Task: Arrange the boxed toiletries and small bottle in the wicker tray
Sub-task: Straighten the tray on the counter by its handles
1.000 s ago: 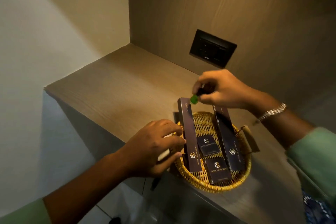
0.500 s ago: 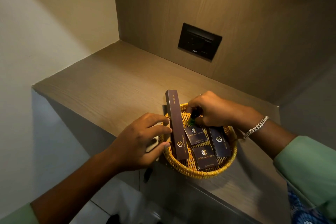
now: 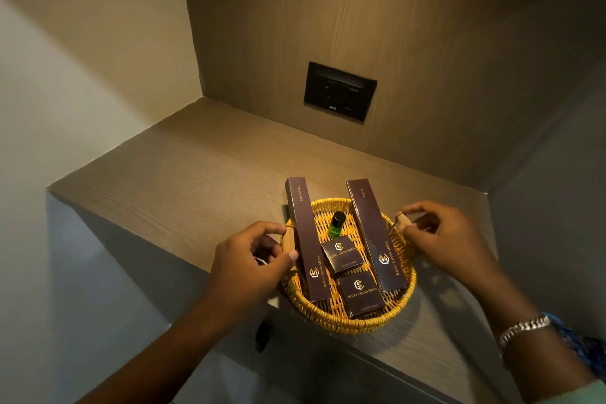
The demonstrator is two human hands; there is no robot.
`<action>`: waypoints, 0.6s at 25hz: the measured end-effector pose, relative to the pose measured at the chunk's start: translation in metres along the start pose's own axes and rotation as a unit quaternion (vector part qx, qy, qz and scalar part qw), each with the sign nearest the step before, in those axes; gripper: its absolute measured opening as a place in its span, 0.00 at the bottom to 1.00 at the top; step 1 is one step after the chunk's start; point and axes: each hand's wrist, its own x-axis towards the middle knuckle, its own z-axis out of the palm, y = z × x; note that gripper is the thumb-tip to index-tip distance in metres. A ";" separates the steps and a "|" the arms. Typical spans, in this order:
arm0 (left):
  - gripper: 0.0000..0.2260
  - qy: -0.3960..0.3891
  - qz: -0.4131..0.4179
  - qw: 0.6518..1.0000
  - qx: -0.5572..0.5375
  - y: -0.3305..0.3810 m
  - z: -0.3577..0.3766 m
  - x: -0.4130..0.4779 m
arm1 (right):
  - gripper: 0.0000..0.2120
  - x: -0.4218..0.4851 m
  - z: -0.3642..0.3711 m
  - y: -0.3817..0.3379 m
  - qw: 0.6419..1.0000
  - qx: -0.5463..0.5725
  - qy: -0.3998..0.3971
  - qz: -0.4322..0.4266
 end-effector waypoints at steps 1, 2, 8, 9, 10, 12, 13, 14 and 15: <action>0.13 -0.004 -0.022 1.000 -0.009 0.001 -0.001 0.004 | 0.12 -0.003 0.005 0.002 1.000 0.017 0.019 0.009; 0.13 -0.010 -0.038 0.999 -0.013 0.001 -0.003 0.009 | 0.12 -0.004 0.009 0.001 0.999 0.029 0.033 0.016; 0.11 -0.075 -0.070 0.995 -0.011 -0.009 -0.043 0.070 | 0.11 0.004 0.043 -0.030 0.991 0.065 0.090 0.069; 0.10 -0.083 -0.069 0.994 -0.002 -0.012 -0.049 0.085 | 0.11 0.007 0.050 -0.039 0.989 0.071 0.098 0.084; 0.10 -0.088 -0.067 0.994 0.007 -0.015 -0.053 0.099 | 0.11 0.011 0.056 -0.046 0.987 0.073 0.105 0.095; 0.09 -0.099 -0.060 0.993 0.012 -0.020 -0.060 0.127 | 0.11 0.021 0.068 -0.062 0.984 0.072 0.119 0.113; 0.09 -0.104 -0.065 0.992 0.007 -0.023 -0.064 0.139 | 0.11 0.027 0.072 -0.070 0.982 0.069 0.124 0.125; 0.09 -0.113 -0.068 0.991 0.007 -0.028 -0.066 0.152 | 0.12 0.033 0.078 -0.075 0.979 0.072 0.130 0.139; 0.09 -0.122 -0.069 0.990 0.018 -0.033 -0.069 0.162 | 0.12 0.036 0.083 -0.083 0.976 0.074 0.134 0.155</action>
